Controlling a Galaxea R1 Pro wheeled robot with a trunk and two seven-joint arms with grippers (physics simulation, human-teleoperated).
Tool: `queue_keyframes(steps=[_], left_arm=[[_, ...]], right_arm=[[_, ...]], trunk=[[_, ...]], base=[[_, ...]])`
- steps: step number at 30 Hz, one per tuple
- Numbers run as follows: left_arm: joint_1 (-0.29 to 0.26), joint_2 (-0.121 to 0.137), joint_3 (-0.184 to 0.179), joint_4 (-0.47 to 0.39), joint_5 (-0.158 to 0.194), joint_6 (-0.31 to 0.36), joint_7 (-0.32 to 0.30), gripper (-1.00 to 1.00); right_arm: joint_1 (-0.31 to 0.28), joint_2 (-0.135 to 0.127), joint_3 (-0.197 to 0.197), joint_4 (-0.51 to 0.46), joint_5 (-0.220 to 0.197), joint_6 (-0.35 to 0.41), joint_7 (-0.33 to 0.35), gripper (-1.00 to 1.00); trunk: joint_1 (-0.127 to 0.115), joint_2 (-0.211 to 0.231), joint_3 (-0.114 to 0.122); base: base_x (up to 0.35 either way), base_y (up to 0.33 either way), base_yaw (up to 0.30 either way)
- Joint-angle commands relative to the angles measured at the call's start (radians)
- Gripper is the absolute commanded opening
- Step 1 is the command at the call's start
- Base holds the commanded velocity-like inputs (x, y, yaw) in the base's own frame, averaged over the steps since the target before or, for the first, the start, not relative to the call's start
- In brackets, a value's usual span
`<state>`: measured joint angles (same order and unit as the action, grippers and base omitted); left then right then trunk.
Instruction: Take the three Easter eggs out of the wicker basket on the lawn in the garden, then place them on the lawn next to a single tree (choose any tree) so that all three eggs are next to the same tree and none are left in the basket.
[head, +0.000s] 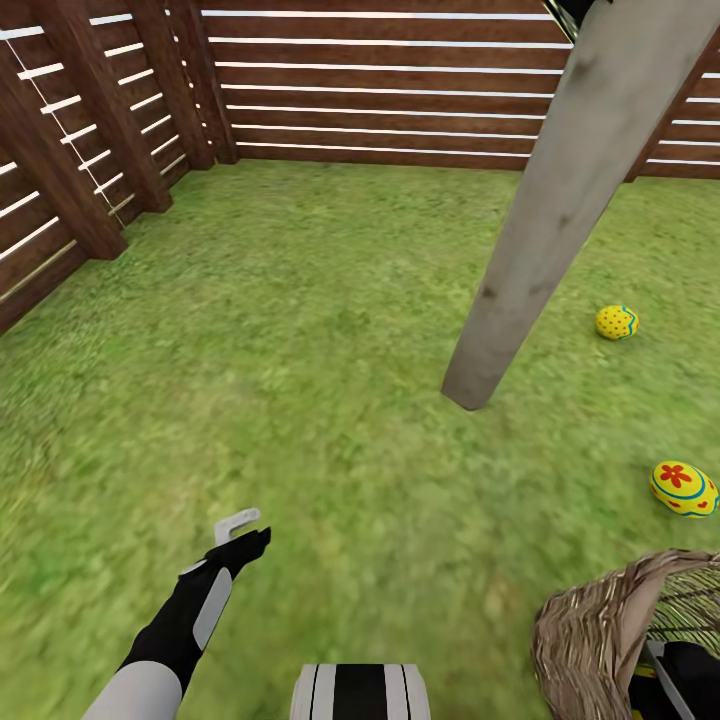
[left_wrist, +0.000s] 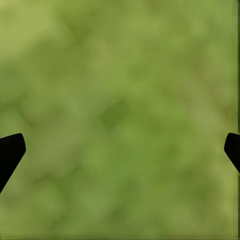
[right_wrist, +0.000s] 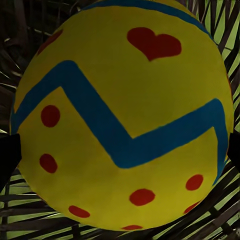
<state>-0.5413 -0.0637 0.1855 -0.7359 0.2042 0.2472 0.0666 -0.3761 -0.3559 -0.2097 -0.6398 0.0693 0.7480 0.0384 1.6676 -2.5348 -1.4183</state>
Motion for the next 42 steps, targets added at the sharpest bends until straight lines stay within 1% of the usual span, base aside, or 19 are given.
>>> queue_keyframes(steps=[1,21,30,34,35,37,38,39,42], left_arm=[[0.000,-0.001,0.002,-0.002,0.011,0.006,0.003,1.00],[0.000,-0.001,0.002,0.010,0.011,0.006,0.002,1.00],[0.000,-0.003,0.002,0.011,0.011,0.009,0.001,1.00],[0.000,-0.011,0.001,0.022,0.010,0.008,0.002,1.00],[0.006,-0.005,0.003,0.028,0.004,0.013,-0.002,1.00],[0.017,0.006,-0.004,0.039,0.000,0.015,-0.002,1.00],[0.023,0.012,-0.004,0.045,0.002,0.012,-0.003,1.00],[0.028,0.018,-0.007,0.051,0.003,0.010,-0.003,1.00],[0.046,0.035,-0.007,0.068,0.004,-0.001,-0.005,1.00]], right_arm=[[0.000,0.001,-0.002,-0.001,-0.009,0.004,0.005,-1.00],[0.000,0.002,-0.003,-0.001,-0.009,0.005,0.005,-1.00],[0.000,0.003,-0.002,-0.001,-0.011,0.003,0.005,-1.00],[0.000,0.003,0.001,-0.001,-0.011,0.001,0.006,-1.00],[0.000,0.009,0.007,0.005,-0.005,-0.001,0.012,-1.00],[0.000,0.015,0.018,0.016,-0.013,-0.003,0.022,-1.00],[0.000,0.012,0.024,0.018,0.001,-0.004,0.024,-1.00],[0.000,0.018,0.029,0.020,0.001,-0.004,0.028,-1.00],[0.000,0.034,0.044,0.021,0.078,-0.006,0.033,-1.00]], trunk=[[0.000,0.000,-0.001],[0.000,0.000,-0.001],[-0.004,0.002,0.034],[-0.004,0.002,0.034],[-0.004,0.002,0.034],[-0.004,0.002,0.034],[-0.004,0.002,0.034],[-0.004,0.002,0.034],[-0.004,0.002,0.034]], base=[[0.000,0.000,0.000],[0.000,0.000,0.000],[0.000,0.000,0.000],[0.000,0.000,0.000],[0.000,0.000,0.000],[0.000,0.000,0.000],[0.000,0.000,0.000],[0.000,0.000,0.000],[0.000,0.000,0.000]])
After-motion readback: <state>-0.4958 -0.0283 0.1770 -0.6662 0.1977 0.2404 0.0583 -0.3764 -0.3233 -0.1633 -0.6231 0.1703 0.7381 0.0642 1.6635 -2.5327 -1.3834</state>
